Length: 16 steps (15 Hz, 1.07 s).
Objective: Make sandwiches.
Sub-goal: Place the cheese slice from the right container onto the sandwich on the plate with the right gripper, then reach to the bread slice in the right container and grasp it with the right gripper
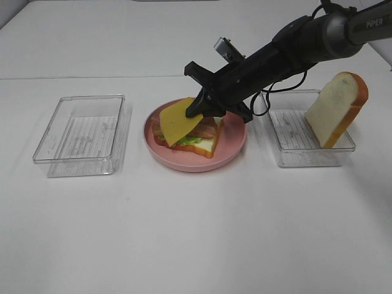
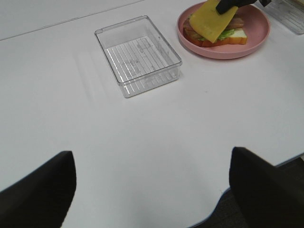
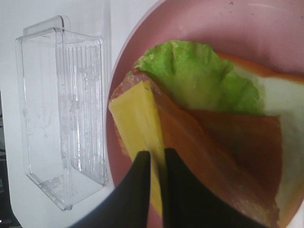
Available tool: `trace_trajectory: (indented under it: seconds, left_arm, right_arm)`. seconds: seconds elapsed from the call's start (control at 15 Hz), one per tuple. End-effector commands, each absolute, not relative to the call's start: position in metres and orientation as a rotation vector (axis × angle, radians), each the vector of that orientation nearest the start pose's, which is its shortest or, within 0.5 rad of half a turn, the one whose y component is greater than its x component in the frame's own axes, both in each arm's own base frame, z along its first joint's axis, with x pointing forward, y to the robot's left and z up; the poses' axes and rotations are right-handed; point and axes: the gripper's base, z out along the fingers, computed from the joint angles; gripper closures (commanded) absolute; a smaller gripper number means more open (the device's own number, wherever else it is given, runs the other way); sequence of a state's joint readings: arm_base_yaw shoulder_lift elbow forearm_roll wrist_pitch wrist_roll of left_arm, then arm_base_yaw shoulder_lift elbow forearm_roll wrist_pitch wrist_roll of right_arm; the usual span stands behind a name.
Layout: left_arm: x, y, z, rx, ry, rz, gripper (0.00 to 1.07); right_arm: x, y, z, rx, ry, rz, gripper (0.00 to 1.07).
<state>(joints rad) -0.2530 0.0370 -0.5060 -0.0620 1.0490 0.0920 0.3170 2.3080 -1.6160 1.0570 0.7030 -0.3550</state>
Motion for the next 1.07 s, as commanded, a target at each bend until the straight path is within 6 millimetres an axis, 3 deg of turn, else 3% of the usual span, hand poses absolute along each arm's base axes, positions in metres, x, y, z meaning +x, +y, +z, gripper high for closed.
trace_trajectory:
  seconds: [0.07, 0.13, 0.27, 0.33, 0.67, 1.07]
  left_arm:
    - [-0.001, -0.005, 0.279, 0.349, 2.028, -0.183, 0.24]
    - [-0.001, -0.005, 0.279, 0.349, 2.028, -0.183, 0.24]
    - [-0.001, -0.005, 0.279, 0.349, 2.028, -0.183, 0.24]
    - [-0.001, -0.005, 0.279, 0.349, 2.028, -0.183, 0.24]
    - [-0.001, -0.005, 0.279, 0.349, 2.028, -0.183, 0.24]
    - [-0.001, -0.005, 0.279, 0.349, 2.028, -0.183, 0.24]
  right_arm:
    - [0.439, 0.196, 0.123, 0.114, 2.677, 1.080, 0.77]
    - [0.439, 0.196, 0.127, 0.113, 2.664, 1.073, 0.70]
    - [0.440, 0.194, 0.133, 0.098, 2.645, 1.046, 0.46]
    - [0.441, 0.192, 0.141, 0.070, 2.622, 1.004, 0.42]
    - [0.438, 0.181, 0.174, -0.048, 2.601, 0.807, 0.42]
    - [0.414, 0.152, 0.255, -0.204, 2.564, 0.446, 0.42]
